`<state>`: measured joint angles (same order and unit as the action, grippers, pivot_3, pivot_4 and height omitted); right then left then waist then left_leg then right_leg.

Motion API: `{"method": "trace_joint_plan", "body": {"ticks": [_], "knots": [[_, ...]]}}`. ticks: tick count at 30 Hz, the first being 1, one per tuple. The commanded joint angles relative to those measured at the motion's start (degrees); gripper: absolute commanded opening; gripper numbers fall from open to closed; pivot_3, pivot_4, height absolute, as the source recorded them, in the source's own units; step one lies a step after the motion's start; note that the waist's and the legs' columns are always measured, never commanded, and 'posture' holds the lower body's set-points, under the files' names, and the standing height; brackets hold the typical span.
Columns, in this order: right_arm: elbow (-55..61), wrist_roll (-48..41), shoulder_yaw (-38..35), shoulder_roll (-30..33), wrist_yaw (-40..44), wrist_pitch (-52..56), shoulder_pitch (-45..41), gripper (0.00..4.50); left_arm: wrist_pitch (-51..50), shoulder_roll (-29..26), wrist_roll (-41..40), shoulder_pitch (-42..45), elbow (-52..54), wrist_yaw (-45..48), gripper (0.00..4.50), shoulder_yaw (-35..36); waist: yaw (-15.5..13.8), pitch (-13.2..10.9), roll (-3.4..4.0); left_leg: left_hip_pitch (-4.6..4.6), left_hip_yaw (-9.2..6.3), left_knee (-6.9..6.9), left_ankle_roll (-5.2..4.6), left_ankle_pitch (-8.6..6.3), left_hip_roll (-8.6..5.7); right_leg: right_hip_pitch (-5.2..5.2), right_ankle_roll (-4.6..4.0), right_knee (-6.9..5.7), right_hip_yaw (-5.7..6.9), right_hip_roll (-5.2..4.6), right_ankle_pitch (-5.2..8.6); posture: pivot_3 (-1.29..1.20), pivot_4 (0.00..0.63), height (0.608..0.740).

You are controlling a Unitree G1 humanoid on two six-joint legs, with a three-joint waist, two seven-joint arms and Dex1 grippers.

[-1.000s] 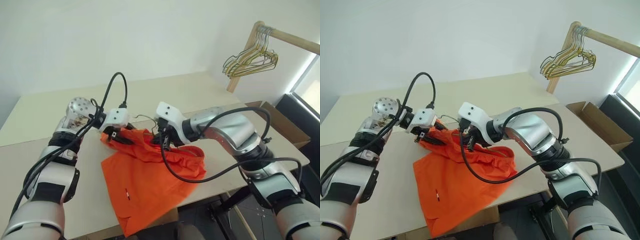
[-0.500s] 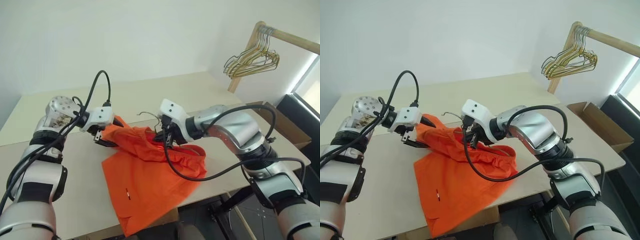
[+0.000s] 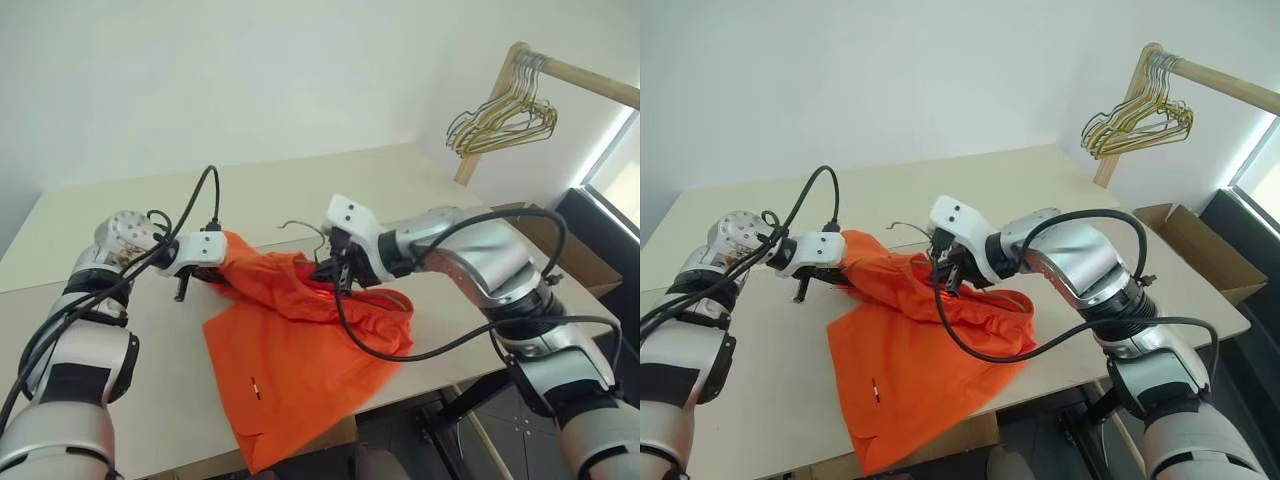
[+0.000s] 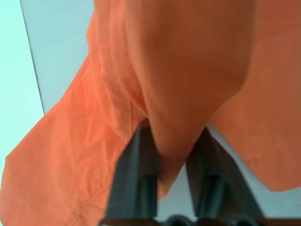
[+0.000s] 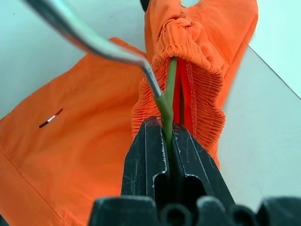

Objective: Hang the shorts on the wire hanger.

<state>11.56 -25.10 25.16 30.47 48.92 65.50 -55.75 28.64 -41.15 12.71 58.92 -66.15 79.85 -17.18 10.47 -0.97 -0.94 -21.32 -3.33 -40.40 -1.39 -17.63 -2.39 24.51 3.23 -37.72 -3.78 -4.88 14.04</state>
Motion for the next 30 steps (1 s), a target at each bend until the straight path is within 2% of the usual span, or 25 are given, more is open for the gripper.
{"method": "trace_joint_plan", "body": {"ticks": [1,7,18,25,29,30], "knots": [[1.79,-0.61,-3.37,0.31,0.28,-0.81,-1.03,0.00,0.12,0.03,-0.28,2.16,-0.19,-1.78,0.01,1.50,0.00,0.00,0.00,0.00,0.00,0.00,0.00,0.00,0.00,0.00,0.00,0.00,0.00,0.00,0.00,-0.14,0.000,0.740],[2.30,-1.42,-4.66,0.86,0.89,-0.39,-0.60,0.00,-0.82,0.09,-0.89,0.62,0.01,-5.64,0.01,3.63,-0.01,0.00,0.00,0.00,0.00,0.00,0.00,0.00,0.00,0.00,0.00,0.00,0.00,-0.01,0.00,-0.13,0.000,0.740],[4.00,-2.69,-5.31,3.05,1.97,0.10,0.84,0.00,-4.29,-4.14,0.42,-2.92,-2.57,-12.07,0.01,5.16,-0.04,0.00,0.00,0.00,0.00,0.02,0.00,0.00,-0.01,0.03,0.00,-0.04,0.01,-0.02,0.00,-0.12,0.000,0.740],[4.98,-3.44,-5.55,3.48,2.05,0.46,1.57,0.00,-4.58,-4.53,-0.49,-6.82,-0.54,-11.77,0.01,6.46,-0.16,0.00,-0.01,-0.01,0.00,0.02,0.00,0.00,-0.06,0.04,0.00,-0.06,0.05,-0.10,0.00,-0.11,0.000,0.740],[4.94,-3.77,-5.41,3.19,2.08,0.29,1.59,0.00,-5.19,-2.73,-2.79,-6.32,2.20,-10.01,0.01,7.69,-0.21,0.00,-0.01,-0.01,-0.02,0.02,0.00,0.00,-0.11,0.04,0.00,-0.09,0.14,-0.20,0.00,-0.11,0.000,0.740],[4.94,-3.83,-5.39,3.13,2.09,0.24,1.57,0.00,-5.72,-2.39,-3.58,-6.00,2.85,-9.40,0.19,8.08,-0.21,0.01,-0.01,-0.01,-0.02,0.02,0.01,0.00,-0.14,0.04,0.00,-0.10,0.16,-0.24,0.00,-0.11,0.000,0.740]]}}
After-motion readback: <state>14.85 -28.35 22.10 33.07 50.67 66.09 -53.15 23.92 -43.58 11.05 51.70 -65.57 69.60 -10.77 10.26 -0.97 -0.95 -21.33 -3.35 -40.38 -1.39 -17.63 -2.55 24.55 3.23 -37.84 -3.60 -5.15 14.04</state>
